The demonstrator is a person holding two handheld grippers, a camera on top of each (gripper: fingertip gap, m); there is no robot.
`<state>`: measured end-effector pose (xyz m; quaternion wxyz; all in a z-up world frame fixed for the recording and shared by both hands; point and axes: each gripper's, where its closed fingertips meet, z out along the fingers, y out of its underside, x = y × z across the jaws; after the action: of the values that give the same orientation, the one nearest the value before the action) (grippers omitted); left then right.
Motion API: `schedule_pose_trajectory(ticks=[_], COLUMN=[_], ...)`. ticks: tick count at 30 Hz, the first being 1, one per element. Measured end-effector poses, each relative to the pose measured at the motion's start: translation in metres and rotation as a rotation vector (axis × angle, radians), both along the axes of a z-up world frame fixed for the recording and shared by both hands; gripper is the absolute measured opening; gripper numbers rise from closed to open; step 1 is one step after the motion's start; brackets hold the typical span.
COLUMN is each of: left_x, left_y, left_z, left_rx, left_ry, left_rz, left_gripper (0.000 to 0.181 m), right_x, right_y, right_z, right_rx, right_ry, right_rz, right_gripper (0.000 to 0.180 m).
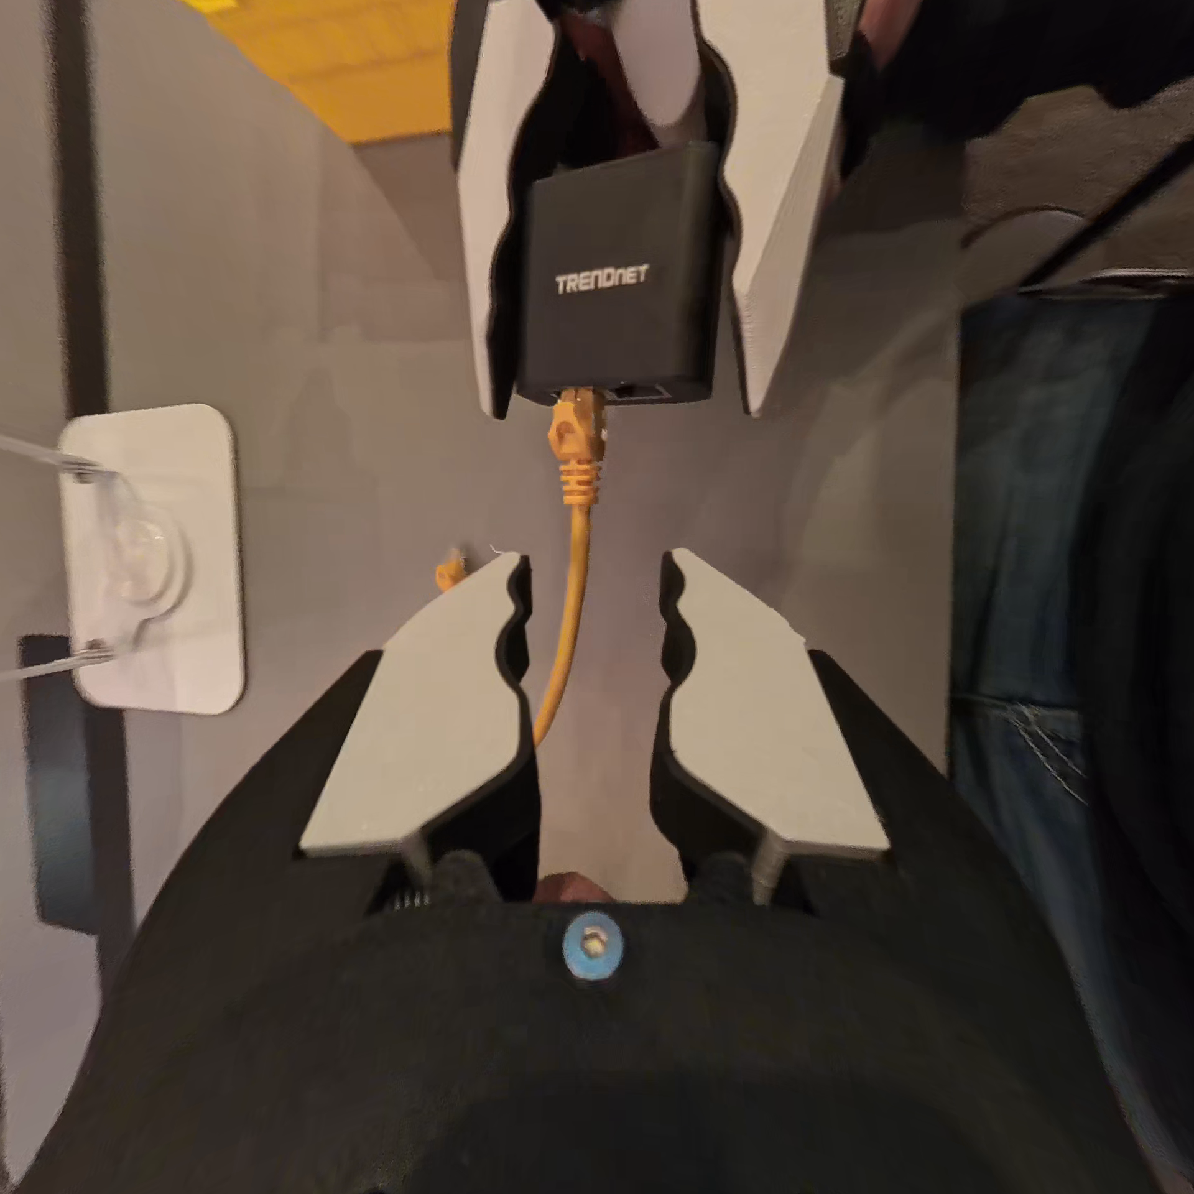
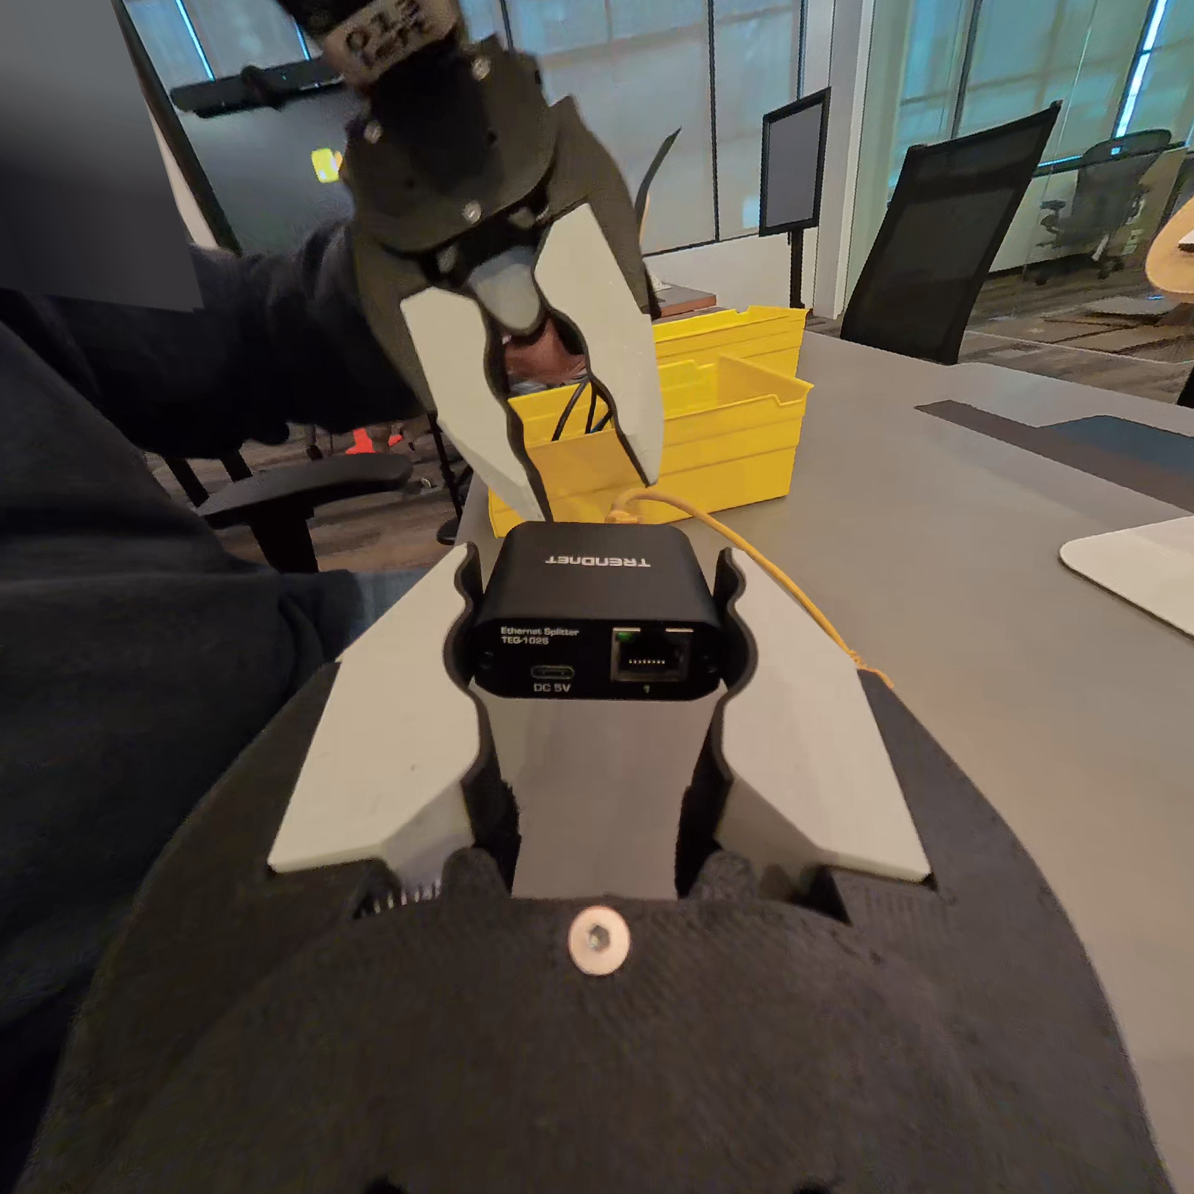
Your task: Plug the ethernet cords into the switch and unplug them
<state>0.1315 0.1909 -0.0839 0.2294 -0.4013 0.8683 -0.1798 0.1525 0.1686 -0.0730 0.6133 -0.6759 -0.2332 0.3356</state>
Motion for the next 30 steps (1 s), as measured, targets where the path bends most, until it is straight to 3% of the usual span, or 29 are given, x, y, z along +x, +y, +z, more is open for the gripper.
schedule_pose_trajectory(ticks=[3, 5, 7, 8, 15, 20, 23, 30], left_x=[0.006, 0.009, 0.009, 0.009, 0.004, 0.002, 0.001, 0.001], left_y=[-0.003, 0.009, 0.009, 0.006, 0.003, 0.002, -0.002, -0.003], left_z=[-0.004, -0.008, -0.013, -0.014, -0.014, -0.013, -0.013, -0.012], left_rx=[0.080, 0.238, 0.279, 0.260, 0.224, 0.251, 0.242, 0.169], left_ry=[-0.149, -0.214, -0.234, -0.244, -0.192, -0.172, -0.172, -0.200], left_rz=[0.033, 0.065, 0.055, 0.063, 0.090, 0.109, 0.126, 0.149], left_gripper=[0.038, 0.037, 0.009, 0.004, 0.004, 0.004, 0.003, 0.004], right_x=[-0.007, -0.012, -0.015, -0.014, -0.017, -0.021, -0.022, -0.022], right_y=[0.000, 0.000, 0.000, 0.000, -0.003, -0.002, -0.003, -0.003], right_z=[0.002, 0.003, 0.003, 0.004, 0.000, -0.001, 0.001, 0.001], right_rx=[-0.008, -0.017, -0.023, -0.023, -0.028, -0.055, -0.053, -0.066], right_ry=[0.038, 0.054, 0.056, 0.066, -0.018, -0.034, -0.014, 0.020], right_rz=[0.030, 0.049, 0.050, 0.050, 0.037, 0.038, 0.047, 0.059], right_gripper=[0.072, 0.072, 0.072, 0.072, 0.073, 0.084, 0.072, 0.073])
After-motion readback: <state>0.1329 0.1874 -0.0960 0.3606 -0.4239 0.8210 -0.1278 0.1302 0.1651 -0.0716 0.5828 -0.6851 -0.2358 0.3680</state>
